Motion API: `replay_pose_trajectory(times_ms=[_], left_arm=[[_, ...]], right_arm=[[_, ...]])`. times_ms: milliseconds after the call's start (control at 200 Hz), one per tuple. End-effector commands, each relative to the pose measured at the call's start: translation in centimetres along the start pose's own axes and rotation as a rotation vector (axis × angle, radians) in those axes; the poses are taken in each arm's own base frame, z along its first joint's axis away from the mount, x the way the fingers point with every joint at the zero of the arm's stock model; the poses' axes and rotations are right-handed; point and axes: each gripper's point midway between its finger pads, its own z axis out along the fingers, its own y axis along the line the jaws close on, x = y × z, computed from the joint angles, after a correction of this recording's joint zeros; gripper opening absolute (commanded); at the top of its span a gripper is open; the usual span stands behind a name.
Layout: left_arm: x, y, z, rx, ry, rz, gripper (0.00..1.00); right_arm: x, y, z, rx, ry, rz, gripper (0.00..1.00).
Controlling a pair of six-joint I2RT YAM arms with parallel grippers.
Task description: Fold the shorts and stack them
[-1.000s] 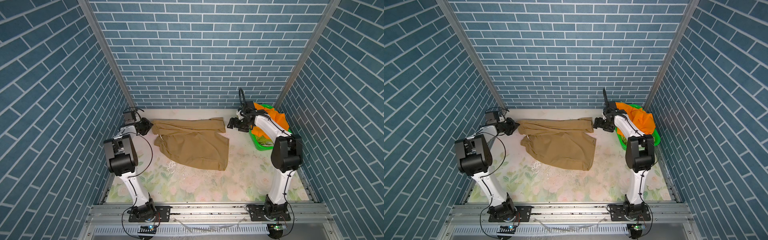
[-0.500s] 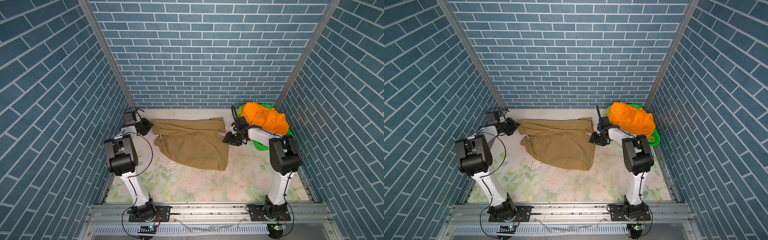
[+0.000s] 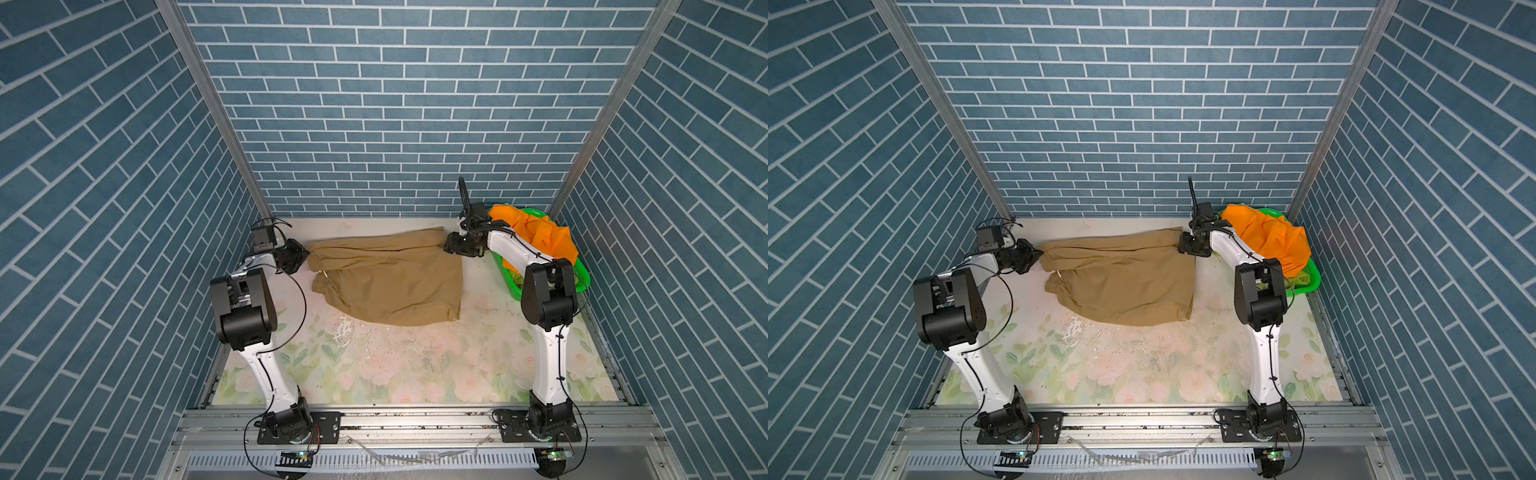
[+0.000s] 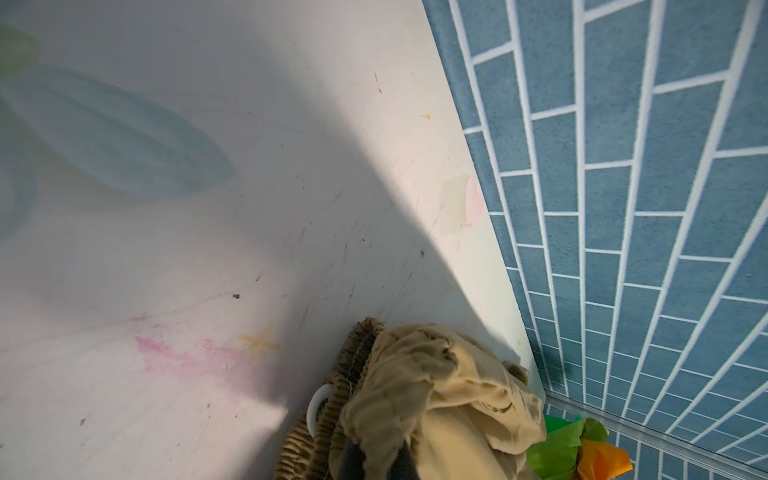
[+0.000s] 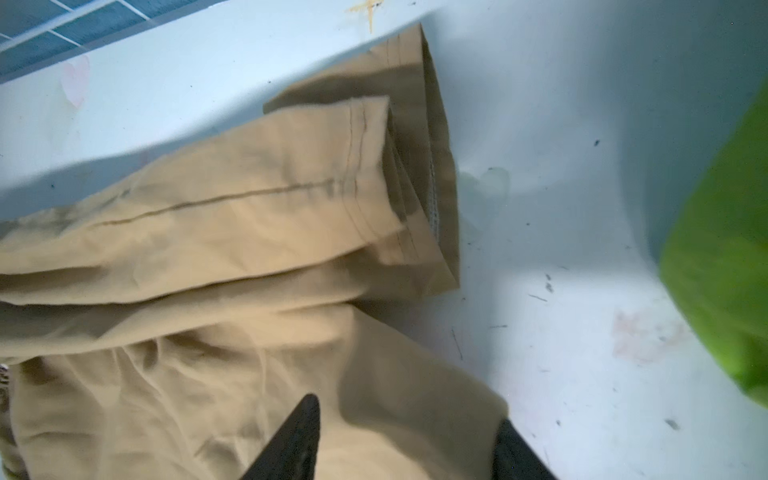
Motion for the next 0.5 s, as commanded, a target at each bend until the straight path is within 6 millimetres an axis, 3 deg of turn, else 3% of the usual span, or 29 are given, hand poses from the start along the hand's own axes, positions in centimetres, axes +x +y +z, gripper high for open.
replay_pose_trajectory(times_ms=[0, 70, 285, 495], left_arm=[[0.8, 0.5, 0.8, -0.009, 0.021, -0.004, 0.00], [0.9, 0.5, 1.0, -0.009, 0.023, -0.003, 0.00], [2.2, -0.8, 1.4, 0.007, 0.049, 0.017, 0.00], [5.0, -2.8, 1.6, 0.076, 0.101, -0.012, 0.00]], right_arm=[[3.5, 0.2, -3.7, 0.051, 0.043, -0.058, 0.88], [6.4, 0.1, -4.6, 0.041, 0.057, -0.048, 0.98], [15.7, 0.3, -5.6, -0.080, 0.104, 0.064, 0.99], [19.6, 1.3, -5.8, -0.105, 0.105, 0.087, 0.98]])
